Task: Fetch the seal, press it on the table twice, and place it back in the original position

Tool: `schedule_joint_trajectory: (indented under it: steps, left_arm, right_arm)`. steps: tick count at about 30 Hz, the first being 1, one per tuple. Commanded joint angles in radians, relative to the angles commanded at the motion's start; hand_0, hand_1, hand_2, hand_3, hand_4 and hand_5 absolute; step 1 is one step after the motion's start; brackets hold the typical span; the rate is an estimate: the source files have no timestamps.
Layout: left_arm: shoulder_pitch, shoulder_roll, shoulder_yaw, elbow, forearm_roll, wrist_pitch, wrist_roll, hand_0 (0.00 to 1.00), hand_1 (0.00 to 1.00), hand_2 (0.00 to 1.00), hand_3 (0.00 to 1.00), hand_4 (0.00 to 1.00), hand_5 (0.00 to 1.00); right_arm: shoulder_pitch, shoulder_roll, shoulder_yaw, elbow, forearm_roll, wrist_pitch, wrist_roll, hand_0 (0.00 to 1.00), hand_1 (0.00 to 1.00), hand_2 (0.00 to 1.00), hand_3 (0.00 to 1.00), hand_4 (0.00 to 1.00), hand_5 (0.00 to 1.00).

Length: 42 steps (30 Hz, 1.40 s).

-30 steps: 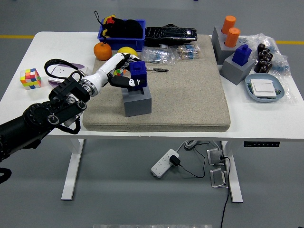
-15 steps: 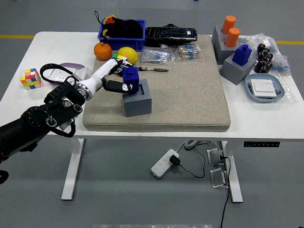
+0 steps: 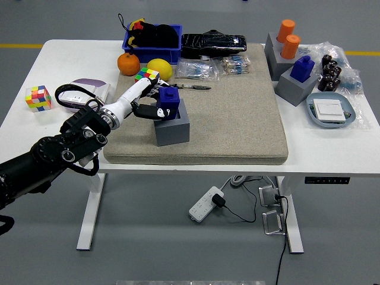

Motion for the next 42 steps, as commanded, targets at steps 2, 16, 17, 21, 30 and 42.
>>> schedule_joint_trajectory:
  steps: [2,16,17,21,30,42]
  left_arm:
    - [0.000,-0.003,-0.004,0.000,-0.006,0.000,-0.001,0.656,0.561,0.547,0.596,0.747,0.002]
    - [0.003,-0.020,-0.008,0.009,-0.036,-0.001,0.001,0.656,0.561,0.549,0.596,0.749,0.002]
    - [0.003,-0.021,-0.006,0.010,-0.037,-0.002,0.001,0.656,0.561,0.549,0.596,0.749,0.002]
    - [0.004,-0.020,0.001,0.010,-0.040,-0.002,0.001,0.657,0.561,0.548,0.596,0.749,0.002]
    - [0.009,-0.024,-0.001,0.013,-0.047,-0.002,0.003,0.657,0.561,0.548,0.597,0.749,0.002]
    - [0.013,-0.025,-0.005,0.019,-0.071,-0.011,0.000,0.687,0.632,0.580,0.625,0.766,0.002]
  right_arm:
    - [0.000,0.000,0.001,0.001,0.000,-0.001,0.000,0.831,0.730,0.695,0.709,0.743,0.514]
    - [0.002,0.000,0.001,0.001,0.001,-0.001,0.000,0.832,0.730,0.696,0.710,0.744,0.514]
    - [0.003,0.000,0.002,0.002,0.002,-0.001,0.000,0.832,0.730,0.696,0.710,0.744,0.514]
    - [0.002,-0.001,0.002,0.002,0.002,-0.001,0.000,0.831,0.730,0.695,0.709,0.744,0.514]
    - [0.001,0.001,0.001,0.002,0.002,-0.001,0.000,0.832,0.730,0.696,0.709,0.744,0.514]
    - [0.002,0.001,0.004,0.001,0.001,-0.001,0.000,0.831,0.729,0.696,0.709,0.744,0.514]
